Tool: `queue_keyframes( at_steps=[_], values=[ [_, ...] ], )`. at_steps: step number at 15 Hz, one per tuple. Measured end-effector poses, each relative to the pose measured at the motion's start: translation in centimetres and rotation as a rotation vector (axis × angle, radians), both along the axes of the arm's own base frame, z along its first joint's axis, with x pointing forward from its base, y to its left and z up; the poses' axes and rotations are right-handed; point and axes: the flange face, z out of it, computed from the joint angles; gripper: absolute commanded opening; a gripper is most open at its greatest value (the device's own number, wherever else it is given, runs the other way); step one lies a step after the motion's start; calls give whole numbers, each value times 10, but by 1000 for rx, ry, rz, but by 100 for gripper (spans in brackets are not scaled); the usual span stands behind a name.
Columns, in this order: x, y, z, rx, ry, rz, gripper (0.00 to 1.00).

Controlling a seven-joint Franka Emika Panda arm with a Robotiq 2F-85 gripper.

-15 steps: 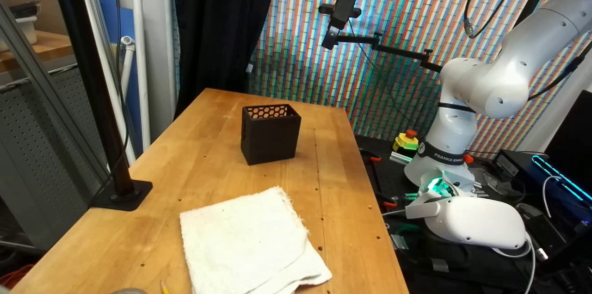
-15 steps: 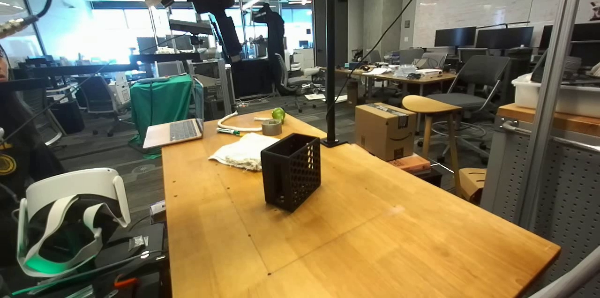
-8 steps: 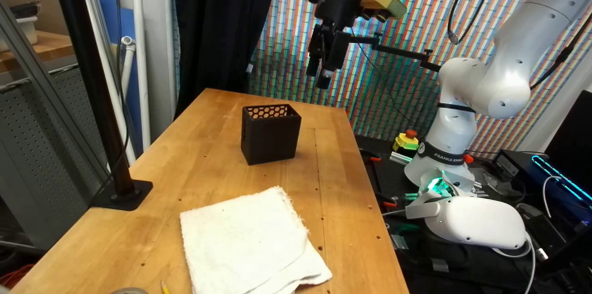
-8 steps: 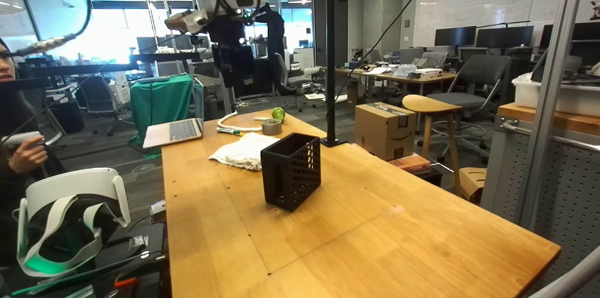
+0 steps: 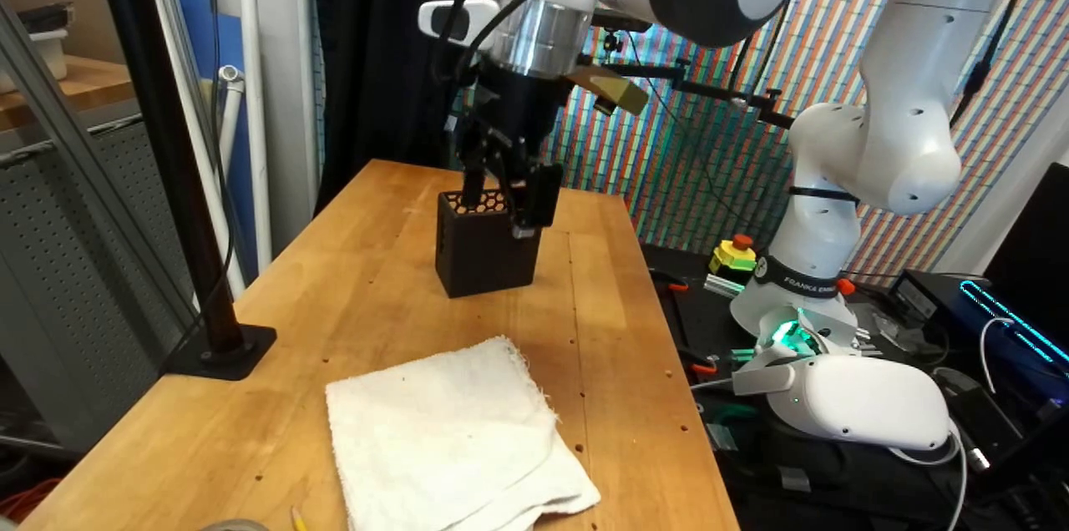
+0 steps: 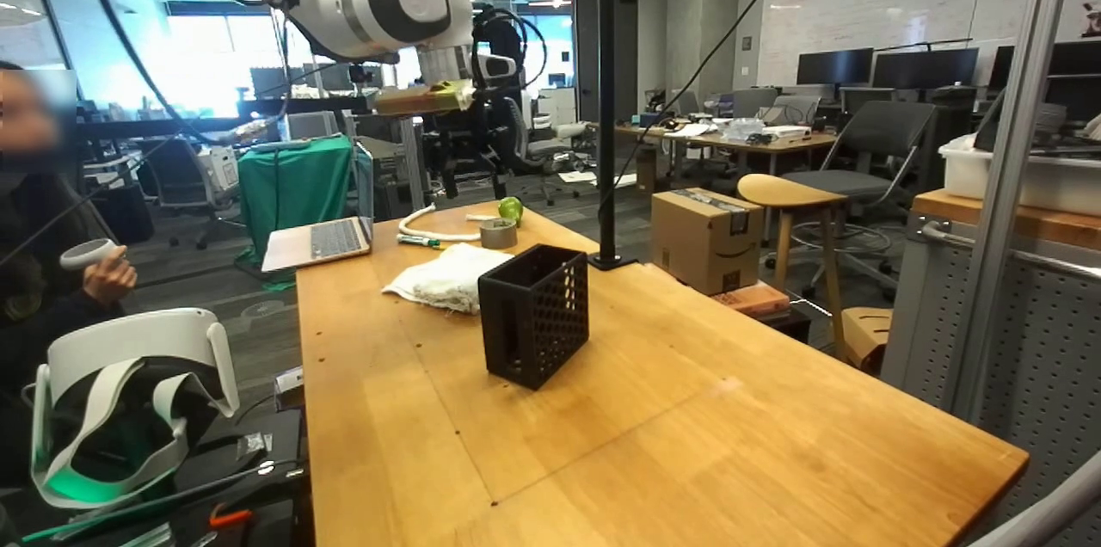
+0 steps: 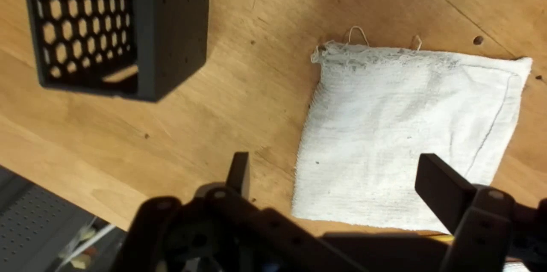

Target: Pick up the towel and put it in the object

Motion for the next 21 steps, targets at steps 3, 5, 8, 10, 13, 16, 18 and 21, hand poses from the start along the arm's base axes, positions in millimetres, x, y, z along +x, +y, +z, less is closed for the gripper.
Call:
queue_keyframes(
  at_steps=[3, 5, 8, 10, 13, 16, 18, 21],
  values=[
    [12, 46, -32, 12, -4, 156, 100],
    [14, 71, -53, 25, 15, 252, 100],
    [13, 96, -81, 34, 56, 379, 100],
    [13, 102, -103, 36, 101, 445, 100],
    [13, 103, -138, 26, 169, 502, 100],
    [13, 104, -167, 15, 231, 525, 100],
    [15, 108, -180, 9, 247, 534, 100],
    [17, 111, -189, 8, 254, 532, 66]
  ],
)
